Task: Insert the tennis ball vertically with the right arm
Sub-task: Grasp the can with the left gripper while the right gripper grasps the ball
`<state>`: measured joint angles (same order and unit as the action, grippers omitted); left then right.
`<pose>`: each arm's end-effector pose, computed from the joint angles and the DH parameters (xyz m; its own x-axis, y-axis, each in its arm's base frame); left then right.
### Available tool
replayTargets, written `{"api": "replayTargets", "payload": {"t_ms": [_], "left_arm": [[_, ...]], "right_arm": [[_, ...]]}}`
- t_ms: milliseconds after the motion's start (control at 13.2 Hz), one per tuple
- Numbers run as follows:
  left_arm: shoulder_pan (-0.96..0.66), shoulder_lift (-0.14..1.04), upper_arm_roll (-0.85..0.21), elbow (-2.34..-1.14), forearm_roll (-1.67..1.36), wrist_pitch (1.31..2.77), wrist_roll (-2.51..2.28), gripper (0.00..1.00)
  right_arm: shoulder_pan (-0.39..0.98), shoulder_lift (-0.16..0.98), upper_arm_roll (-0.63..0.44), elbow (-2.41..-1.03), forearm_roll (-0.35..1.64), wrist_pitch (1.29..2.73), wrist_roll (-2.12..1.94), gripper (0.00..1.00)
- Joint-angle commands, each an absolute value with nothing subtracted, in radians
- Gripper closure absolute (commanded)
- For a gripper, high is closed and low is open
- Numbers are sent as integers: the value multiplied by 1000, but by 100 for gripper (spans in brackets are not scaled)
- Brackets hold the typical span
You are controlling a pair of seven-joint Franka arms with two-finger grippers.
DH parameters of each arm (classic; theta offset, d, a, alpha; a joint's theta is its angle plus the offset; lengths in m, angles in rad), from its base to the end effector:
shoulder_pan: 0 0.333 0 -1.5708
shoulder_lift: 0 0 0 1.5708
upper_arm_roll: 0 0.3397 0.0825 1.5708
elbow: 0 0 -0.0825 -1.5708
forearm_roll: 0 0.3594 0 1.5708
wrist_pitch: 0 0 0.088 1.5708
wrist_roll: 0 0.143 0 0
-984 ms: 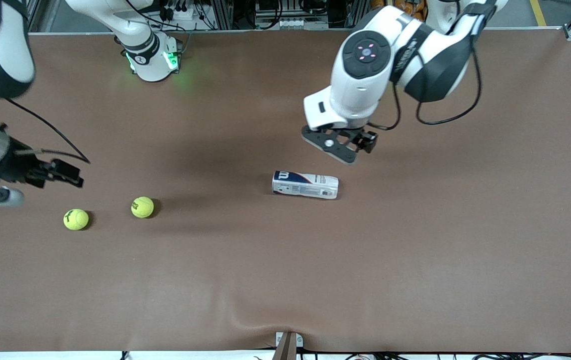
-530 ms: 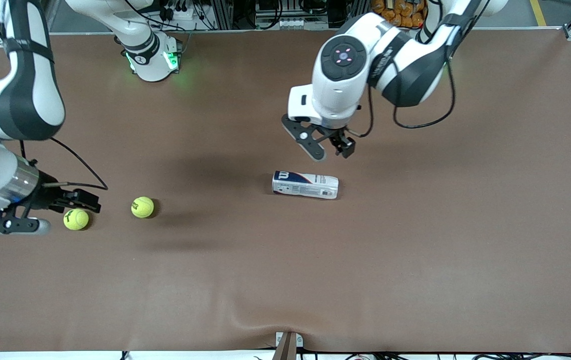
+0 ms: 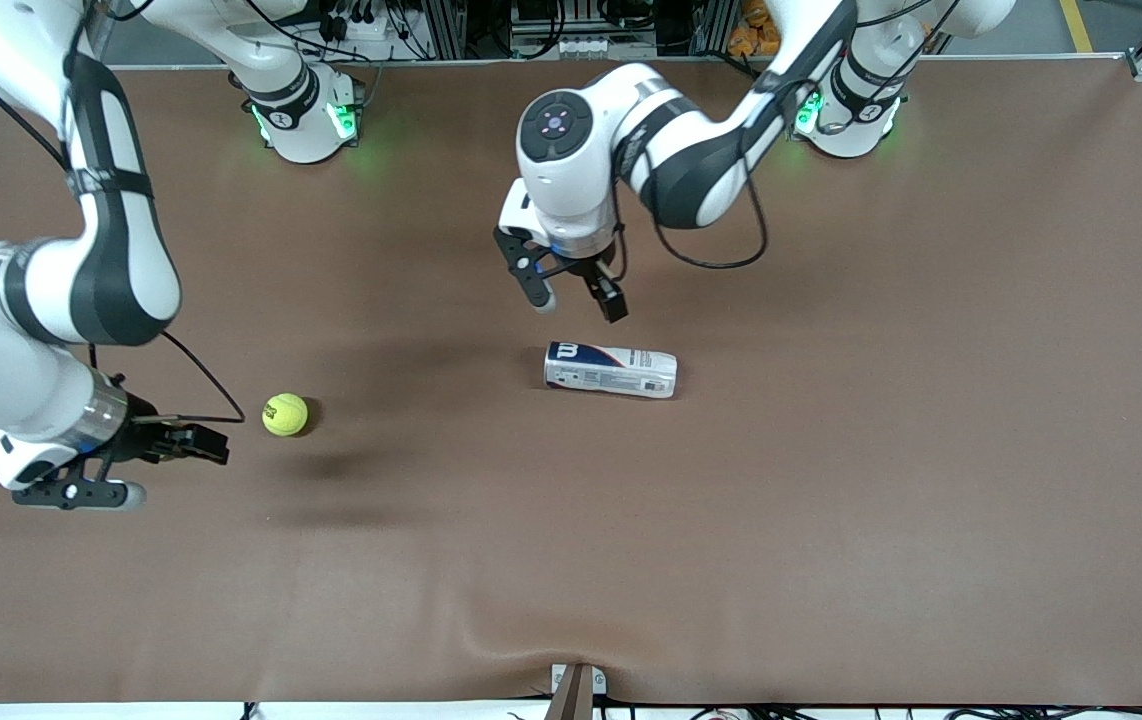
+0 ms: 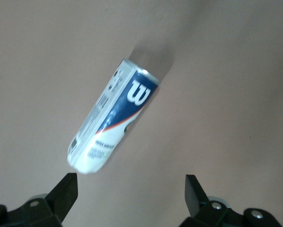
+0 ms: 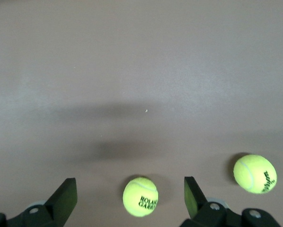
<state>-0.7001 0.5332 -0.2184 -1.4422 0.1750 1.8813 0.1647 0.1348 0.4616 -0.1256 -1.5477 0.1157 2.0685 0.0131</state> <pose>0.4475 -0.5138 0.3736 0.4367 -0.8952 -0.0888 -0.8996 -0.4352 -0.0373 0.6815 0.0278 0.3870 0.9972 -0.0426 0.0617 -0.0396 -0.9980 -0.0499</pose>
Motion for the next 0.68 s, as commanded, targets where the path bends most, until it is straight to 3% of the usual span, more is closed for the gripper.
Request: {"api": "replayTargets", "payload": {"t_ms": [0,303,606], "left_arm": [[-692,593,-218,-1424,198,1951,279,0],[-687,650,-218,-1428,198,2017,486,0],[-681,666,-216,-1457,221,2083,622,0]], "right_arm": [[130,498,-126,-1528,135,2095,3,0],[115,578,-126,-1531,135,2199,-44,0],[110,601,-123,-1589,162,2194,-63,0]]}}
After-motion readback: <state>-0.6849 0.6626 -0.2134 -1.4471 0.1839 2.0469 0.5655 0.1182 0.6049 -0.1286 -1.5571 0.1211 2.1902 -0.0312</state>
